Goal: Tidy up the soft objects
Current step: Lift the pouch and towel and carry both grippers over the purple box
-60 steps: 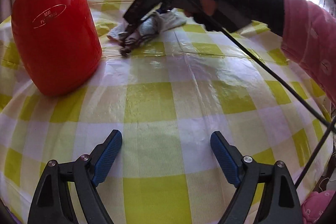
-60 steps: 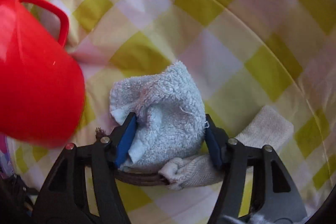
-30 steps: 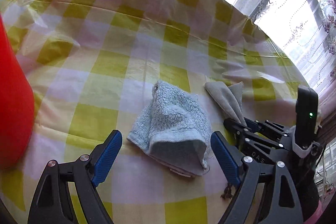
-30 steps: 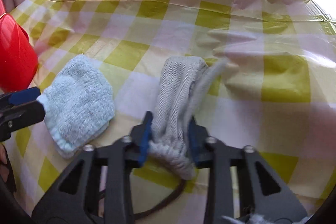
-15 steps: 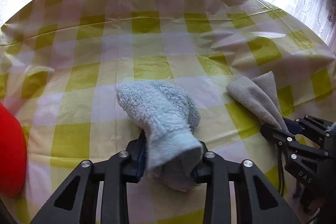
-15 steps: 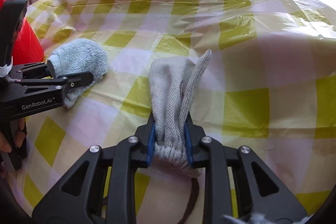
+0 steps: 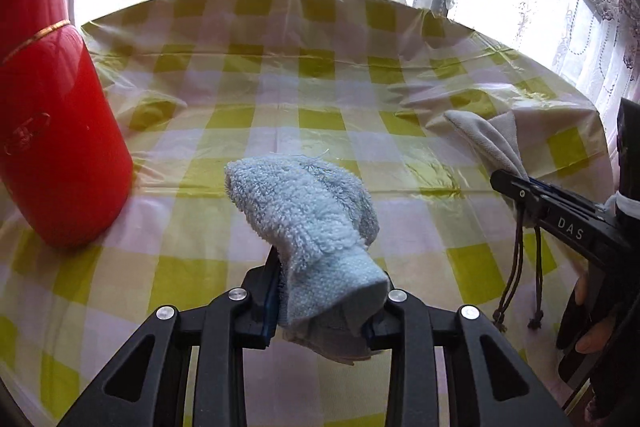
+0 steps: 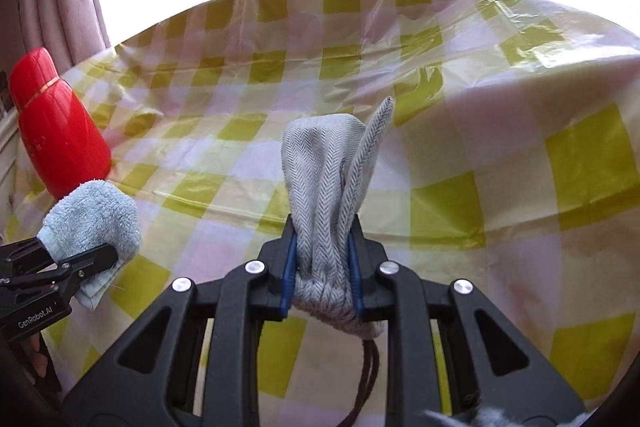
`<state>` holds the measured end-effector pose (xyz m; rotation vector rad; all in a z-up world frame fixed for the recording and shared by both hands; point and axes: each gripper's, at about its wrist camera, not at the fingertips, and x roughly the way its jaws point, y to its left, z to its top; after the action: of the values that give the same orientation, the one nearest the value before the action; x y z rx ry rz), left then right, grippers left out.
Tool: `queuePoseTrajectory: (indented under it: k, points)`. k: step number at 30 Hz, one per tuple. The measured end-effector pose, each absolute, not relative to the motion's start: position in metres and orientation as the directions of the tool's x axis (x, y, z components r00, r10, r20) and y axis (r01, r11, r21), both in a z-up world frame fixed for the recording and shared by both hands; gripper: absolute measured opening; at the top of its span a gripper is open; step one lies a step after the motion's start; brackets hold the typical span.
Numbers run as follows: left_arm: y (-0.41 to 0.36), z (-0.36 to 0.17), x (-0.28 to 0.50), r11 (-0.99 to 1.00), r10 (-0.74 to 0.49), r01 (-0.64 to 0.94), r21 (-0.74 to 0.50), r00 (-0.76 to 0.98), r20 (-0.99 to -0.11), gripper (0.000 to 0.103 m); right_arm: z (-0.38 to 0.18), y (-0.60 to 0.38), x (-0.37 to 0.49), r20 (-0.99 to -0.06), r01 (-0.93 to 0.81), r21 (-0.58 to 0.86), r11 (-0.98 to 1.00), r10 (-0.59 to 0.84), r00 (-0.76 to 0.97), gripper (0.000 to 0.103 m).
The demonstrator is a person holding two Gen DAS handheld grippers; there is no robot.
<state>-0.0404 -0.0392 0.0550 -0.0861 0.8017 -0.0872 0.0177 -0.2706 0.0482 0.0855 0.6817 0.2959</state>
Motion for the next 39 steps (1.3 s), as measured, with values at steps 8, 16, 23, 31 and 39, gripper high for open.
queuePoseTrajectory:
  k: [8, 16, 23, 31, 39]
  points:
    - [-0.035, 0.139, -0.102, 0.999, -0.043, 0.027, -0.041, 0.879, -0.474, 0.032, 0.114, -0.259, -0.079, -0.418, -0.279, 0.112, 0.954, 0.300, 0.858, 0.026]
    - [-0.035, 0.175, -0.161, 0.999, -0.043, 0.038, -0.023, 0.936, -0.349, 0.032, 0.174, -0.232, -0.159, -0.270, -0.344, -0.021, 0.939, 0.326, 0.906, 0.026]
    - [-0.023, 0.191, -0.205, 0.999, -0.041, 0.047, 0.010, 0.947, -0.318, 0.033, 0.196, -0.211, -0.198, -0.229, -0.399, -0.077, 0.914, 0.374, 0.899, 0.026]
    - [0.002, 0.176, -0.234, 0.999, -0.034, 0.041, 0.007, 0.913, -0.407, 0.033, 0.193, -0.179, -0.212, -0.311, -0.531, -0.052, 0.845, 0.492, 0.813, 0.026]
    - [0.042, 0.163, -0.261, 0.999, 0.015, -0.028, -0.020, 0.875, -0.484, 0.033, 0.194, -0.141, -0.219, -0.387, -0.650, -0.037, 0.759, 0.589, 0.710, 0.026]
